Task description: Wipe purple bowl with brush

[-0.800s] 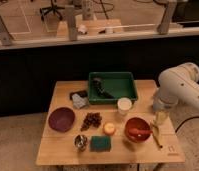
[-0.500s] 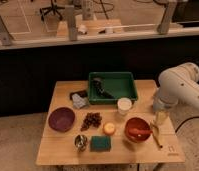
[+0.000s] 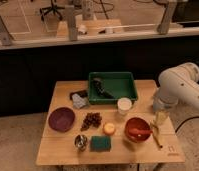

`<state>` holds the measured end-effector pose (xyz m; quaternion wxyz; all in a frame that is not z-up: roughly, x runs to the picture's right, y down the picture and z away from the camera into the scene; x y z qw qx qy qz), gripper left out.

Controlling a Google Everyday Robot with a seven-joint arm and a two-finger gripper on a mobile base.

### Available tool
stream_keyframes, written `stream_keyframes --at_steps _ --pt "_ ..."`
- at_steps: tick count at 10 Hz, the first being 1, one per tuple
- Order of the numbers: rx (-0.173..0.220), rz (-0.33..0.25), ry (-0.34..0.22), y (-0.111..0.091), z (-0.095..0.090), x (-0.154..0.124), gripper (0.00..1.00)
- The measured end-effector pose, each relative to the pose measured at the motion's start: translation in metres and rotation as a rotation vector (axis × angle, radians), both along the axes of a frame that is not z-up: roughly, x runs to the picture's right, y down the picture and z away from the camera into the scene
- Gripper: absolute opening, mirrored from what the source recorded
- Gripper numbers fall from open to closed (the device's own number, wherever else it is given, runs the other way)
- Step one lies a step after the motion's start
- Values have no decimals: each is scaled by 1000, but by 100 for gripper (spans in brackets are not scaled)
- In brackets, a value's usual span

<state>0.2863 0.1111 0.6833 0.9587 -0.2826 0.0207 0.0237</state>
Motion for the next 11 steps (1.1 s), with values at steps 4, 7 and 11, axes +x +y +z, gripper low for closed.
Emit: stream_keyframes --at_steps 4,7,11 --pt "0 0 0 0 0 0 80" --pt "0 0 0 0 0 0 80" --pt "45 -23 -57 -25 7 -18 80"
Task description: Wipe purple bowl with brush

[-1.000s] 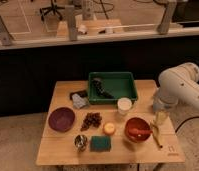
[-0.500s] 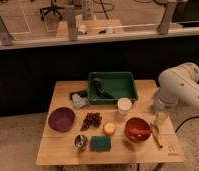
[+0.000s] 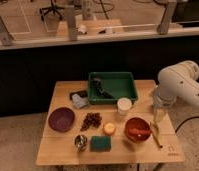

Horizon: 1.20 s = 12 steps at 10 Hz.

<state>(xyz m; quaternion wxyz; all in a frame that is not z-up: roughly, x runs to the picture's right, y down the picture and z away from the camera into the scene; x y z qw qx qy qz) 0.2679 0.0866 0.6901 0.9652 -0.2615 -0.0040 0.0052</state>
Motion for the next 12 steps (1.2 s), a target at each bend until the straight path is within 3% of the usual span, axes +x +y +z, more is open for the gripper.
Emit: stream_keyframes --at_steps 4,6,10,12 --pt "72 -44 -109 -60 15 -62 80" --pt "77 -48 -143 -89 33 -93 80" --pt "40 63 -161 -137 83 -141 80" --pt "11 161 -139 -153 108 -174 80"
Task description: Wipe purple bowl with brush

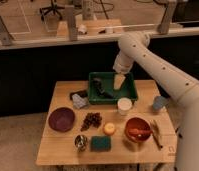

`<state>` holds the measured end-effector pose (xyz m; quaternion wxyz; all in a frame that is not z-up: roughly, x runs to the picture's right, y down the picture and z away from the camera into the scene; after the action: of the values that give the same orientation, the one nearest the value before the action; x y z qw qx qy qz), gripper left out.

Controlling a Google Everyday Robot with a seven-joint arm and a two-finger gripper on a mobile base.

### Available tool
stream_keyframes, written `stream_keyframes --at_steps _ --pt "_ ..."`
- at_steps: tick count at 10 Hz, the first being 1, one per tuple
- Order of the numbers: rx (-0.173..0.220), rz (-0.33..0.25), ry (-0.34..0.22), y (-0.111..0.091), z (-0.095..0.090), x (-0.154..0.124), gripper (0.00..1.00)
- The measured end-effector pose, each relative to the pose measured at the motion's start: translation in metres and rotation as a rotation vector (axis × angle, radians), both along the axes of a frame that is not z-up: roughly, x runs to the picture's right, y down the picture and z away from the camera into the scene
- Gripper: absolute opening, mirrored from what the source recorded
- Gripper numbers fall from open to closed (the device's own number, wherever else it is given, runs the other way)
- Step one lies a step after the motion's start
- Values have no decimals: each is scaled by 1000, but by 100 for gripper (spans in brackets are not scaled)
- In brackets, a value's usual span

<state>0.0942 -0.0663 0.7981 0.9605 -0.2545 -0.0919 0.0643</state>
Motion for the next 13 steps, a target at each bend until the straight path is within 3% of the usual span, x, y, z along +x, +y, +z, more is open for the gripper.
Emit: stream_keyframes --at_steps 2,6,11,13 --pt "-44 100 33 -1 16 -13 80" --pt "-89 150 51 25 49 -33 80" --pt "-26 201 14 23 76 -53 80" --pt "-22 205 15 22 77 -53 80"
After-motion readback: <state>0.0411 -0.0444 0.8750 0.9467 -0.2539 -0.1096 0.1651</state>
